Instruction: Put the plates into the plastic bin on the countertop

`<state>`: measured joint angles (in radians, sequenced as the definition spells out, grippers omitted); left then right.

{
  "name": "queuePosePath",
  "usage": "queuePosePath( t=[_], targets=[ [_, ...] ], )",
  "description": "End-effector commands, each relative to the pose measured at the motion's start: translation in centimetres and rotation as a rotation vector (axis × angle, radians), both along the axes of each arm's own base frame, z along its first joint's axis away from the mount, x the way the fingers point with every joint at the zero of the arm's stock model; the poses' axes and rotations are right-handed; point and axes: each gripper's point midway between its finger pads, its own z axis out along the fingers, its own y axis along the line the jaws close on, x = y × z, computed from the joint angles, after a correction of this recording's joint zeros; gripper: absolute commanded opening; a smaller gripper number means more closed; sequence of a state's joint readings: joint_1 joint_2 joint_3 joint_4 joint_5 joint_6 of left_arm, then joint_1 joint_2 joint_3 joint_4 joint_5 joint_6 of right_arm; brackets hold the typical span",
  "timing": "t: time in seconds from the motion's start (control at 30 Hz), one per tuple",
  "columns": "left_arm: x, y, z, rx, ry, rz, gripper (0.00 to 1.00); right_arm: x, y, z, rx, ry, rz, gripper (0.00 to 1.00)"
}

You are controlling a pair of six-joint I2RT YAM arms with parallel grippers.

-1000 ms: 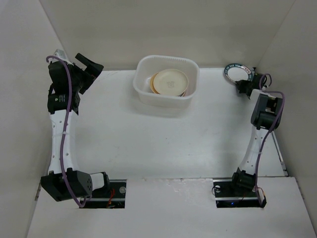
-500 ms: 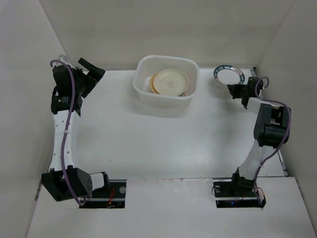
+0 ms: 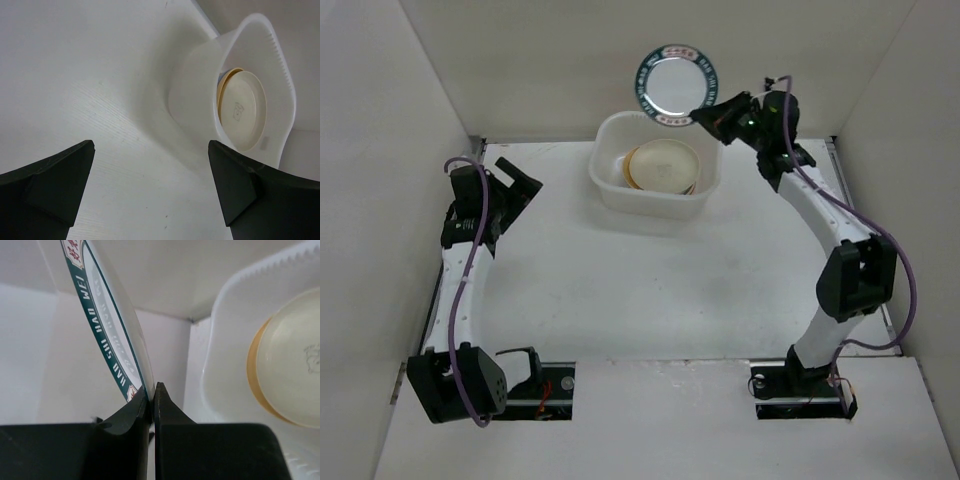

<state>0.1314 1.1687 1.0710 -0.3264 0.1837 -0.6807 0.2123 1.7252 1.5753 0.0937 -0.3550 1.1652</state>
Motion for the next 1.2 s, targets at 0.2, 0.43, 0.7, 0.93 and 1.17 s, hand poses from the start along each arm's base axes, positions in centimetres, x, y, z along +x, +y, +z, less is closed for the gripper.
queuePosePath(
  t=[0.2,0.43,0.7,0.93,1.17],
  targets=[
    [-3.0,0.8,-0.7,0.022,-0.009,0.043,1.0,-0.4,4.7,-14.8,-0.347,0.256,0.088,0.0],
    [-3.4,0.9,-1.2,0.026,0.002,0.044,1.0,-0.7,3.5,-18.7,-0.425,0.308,0.048,0.01],
    [-2.8,0.7,-1.8,0.025,0.018,0.036,1.0,-1.4,2.3,-17.0,-0.49,0.256,0.017,0.66],
    [-1.1,1.1,-2.1,0.046,0.021,0.052,1.0,-4.8,-0.2,-6.8,-0.558,0.003,-0.082,1.0],
    [2.1,1.7,-2.8,0.126,0.032,0.078,1.0,-11.0,-9.3,-3.5,-0.762,-0.052,-0.329,1.0]
  ],
)
